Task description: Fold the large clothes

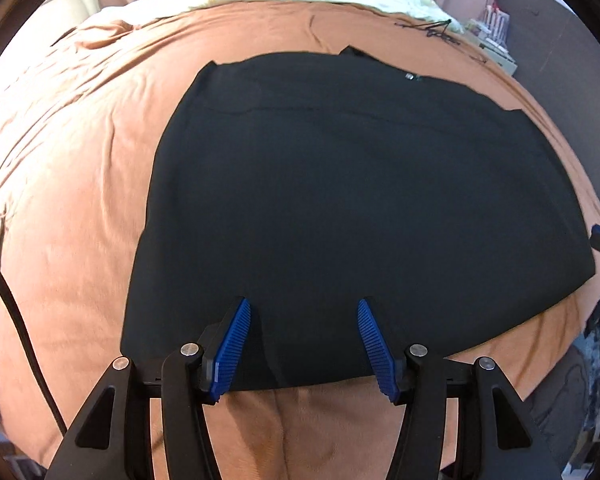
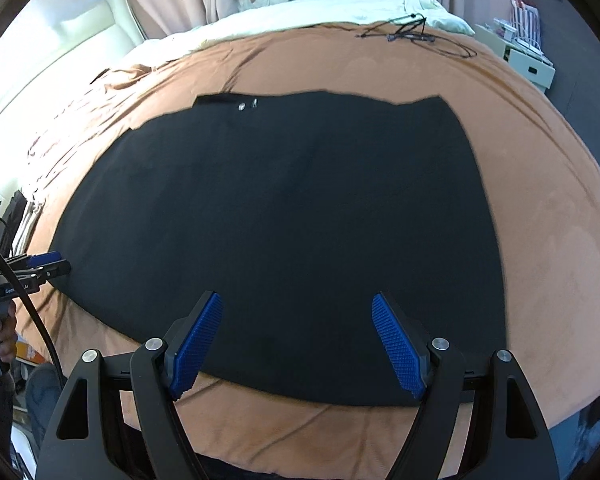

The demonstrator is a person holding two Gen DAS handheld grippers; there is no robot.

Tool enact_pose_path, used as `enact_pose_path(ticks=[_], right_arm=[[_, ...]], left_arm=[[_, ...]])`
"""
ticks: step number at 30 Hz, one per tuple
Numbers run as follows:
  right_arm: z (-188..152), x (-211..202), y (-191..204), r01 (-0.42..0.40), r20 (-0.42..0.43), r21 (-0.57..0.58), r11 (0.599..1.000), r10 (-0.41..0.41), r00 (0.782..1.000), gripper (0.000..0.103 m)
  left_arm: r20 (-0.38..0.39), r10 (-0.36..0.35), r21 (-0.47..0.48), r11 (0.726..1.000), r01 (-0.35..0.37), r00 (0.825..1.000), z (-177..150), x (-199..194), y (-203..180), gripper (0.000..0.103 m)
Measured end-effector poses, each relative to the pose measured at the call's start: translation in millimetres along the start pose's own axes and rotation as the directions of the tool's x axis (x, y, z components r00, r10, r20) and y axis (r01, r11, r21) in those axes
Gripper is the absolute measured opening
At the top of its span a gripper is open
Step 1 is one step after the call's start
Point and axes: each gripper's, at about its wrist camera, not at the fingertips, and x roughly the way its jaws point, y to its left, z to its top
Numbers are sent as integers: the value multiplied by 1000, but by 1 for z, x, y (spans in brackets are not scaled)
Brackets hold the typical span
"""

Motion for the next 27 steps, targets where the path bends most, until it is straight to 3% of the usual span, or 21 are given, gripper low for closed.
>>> enact_pose_path(ticks=[6,9,11,15,21,25,27], right_arm=[[-25,36,13,81,-43,-49,996,-83,996,77],[-25,38,14,107,-37,-60,992,-109,993,77],[-22,34,15,122,-51,-40,992,-124,991,77],[-17,21,31,83,-25,-29,996,-84,996,77],[-8,15,68,6,8,-108,994,-6,1000,76],[1,35,92,-58,-18,-159,986,55,998,42],[4,49,96,-71,-37,-176,982,65,997,36]], left_arm=[[-6,70,0,998,-70,998,-13,19,-9,70],[5,110,3,994,-110,994,-16,24,-10,76],[-2,100,-20,995,-100,995,-17,25,-7,77],[11,60,-55,997,-59,998,-11,11,5,77],[86,50,-137,990,-38,995,-17,-21,41,77],[105,37,-231,973,-11,994,-22,-31,72,67],[94,15,-275,961,12,995,-27,-30,86,60]])
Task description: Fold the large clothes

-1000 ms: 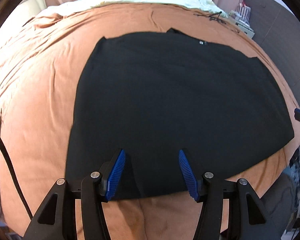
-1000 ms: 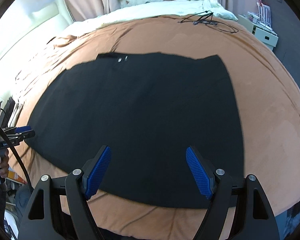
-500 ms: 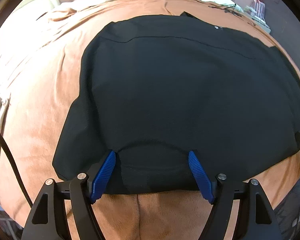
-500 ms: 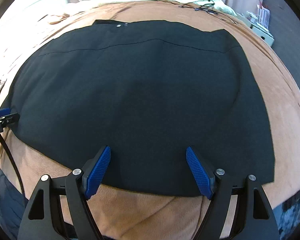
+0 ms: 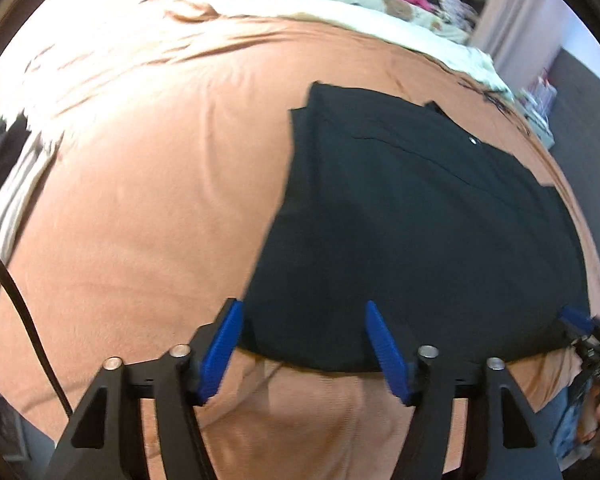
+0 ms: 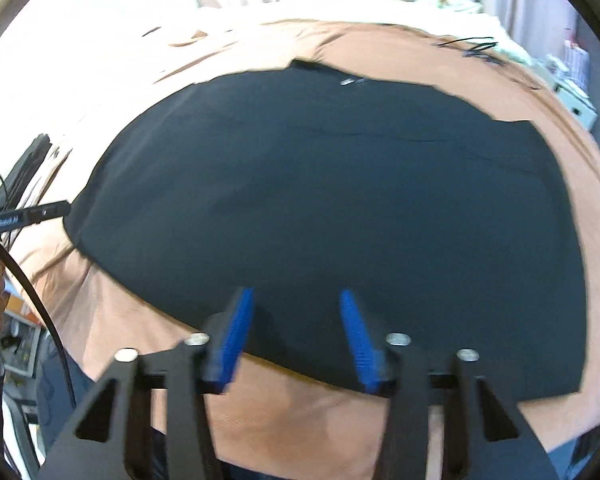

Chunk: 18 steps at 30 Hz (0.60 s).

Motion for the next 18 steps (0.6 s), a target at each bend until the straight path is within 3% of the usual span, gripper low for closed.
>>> enact_pose_path(ticks=[5,10,13,18], right_arm=[[1,19,2,6,-4,-26,1000,-6,1000,36],[-1,31,-4,-24,-32,6,1000,24,999,36],[4,33,-8,-31,-42,15,999,32,999,36],[22,19,-11,-45,-9,41,998,45,999,25]], left_arm=[[-33,-82,-136,988,77,996,-5,5,32,57],[-69,-198,-266,948,173,978,-12,22,53,47],[-77,-228,-312,930,193,971,-15,30,58,47],[-79,-249,-344,916,208,965,-17,31,61,47]])
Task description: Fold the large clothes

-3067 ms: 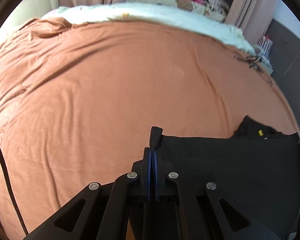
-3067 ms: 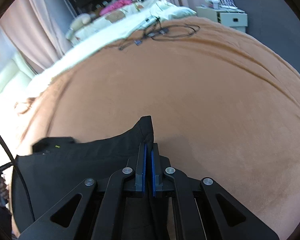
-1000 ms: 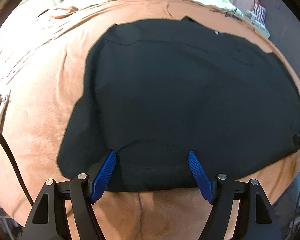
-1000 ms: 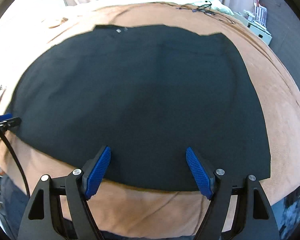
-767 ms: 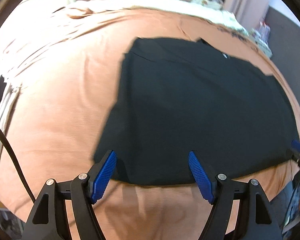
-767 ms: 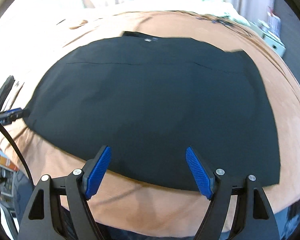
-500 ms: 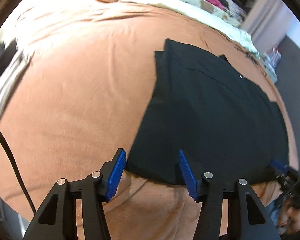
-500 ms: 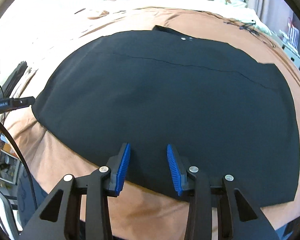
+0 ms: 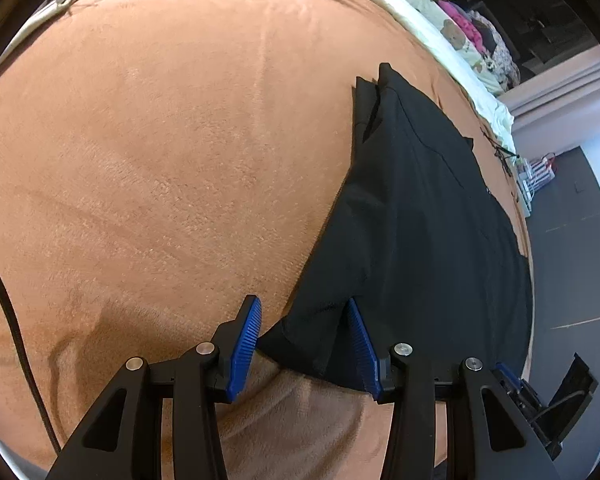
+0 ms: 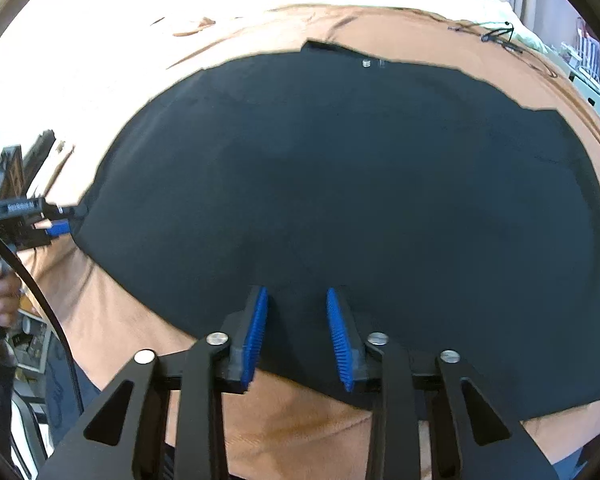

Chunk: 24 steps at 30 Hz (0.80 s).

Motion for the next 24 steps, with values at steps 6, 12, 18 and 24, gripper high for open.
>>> enact_pose_path(ticks=[6,12,18,24], right_arm=[[18,20,10,-3,-17,-27,1000,2,1000,25],[39,59,3,82,-51,-11,997,-83,995,24],[82,93,-2,127,-51,-28,991,-129,990,24],[125,125,-9,173,-58,-31,984,-174,983,24]], left_arm=[[-7,9,-2,1000,-9,1000,-4,-5,3,47],[3,39,11,999,-39,999,-2,6,4,47],[12,120,47,992,-121,993,-1,11,-8,46],[28,125,40,991,-126,992,-3,13,-7,46]])
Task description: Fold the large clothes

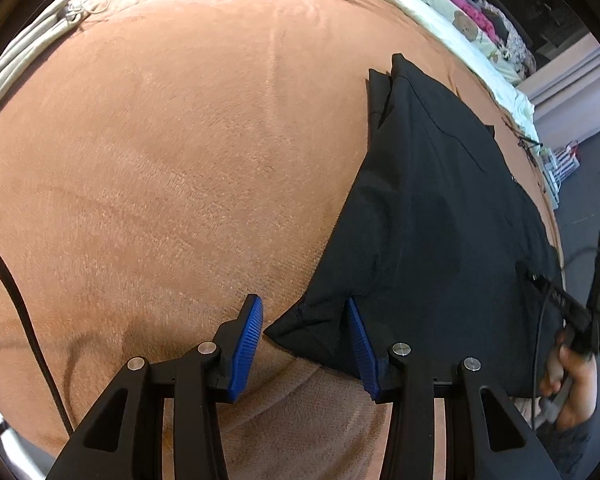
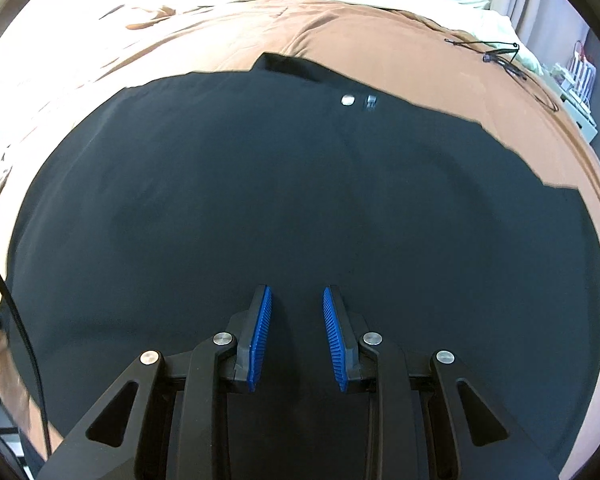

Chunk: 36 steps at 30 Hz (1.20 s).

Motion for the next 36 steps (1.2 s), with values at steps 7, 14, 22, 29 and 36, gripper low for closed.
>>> enact_pose_path(ticks=[7,14,22,29,36], right_arm=[[45,36,-10,4,-25,28,1000,-3,1000,24],[88,67,-18,29,-39,-9,1000,-29,999,24],[103,61,-23,34,-5,-32,999,-35,999,24],[74,23,-21,-62,42,-43,997,64,997,24],[13,-2,-11,-197,37,-43,979,199,979,24]], left_arm=[[0,-12,-19,1000,12,1000,-1,0,2,46],[7,-13,-20,1000,13,1000,-2,0,2,46],[12,-25,-25,999,26,1000,-3,0,3,46],[11,-15,-32,999,15,1000,-2,0,2,46],[4,-80,-87,993,80,997,-2,-7,11,46]])
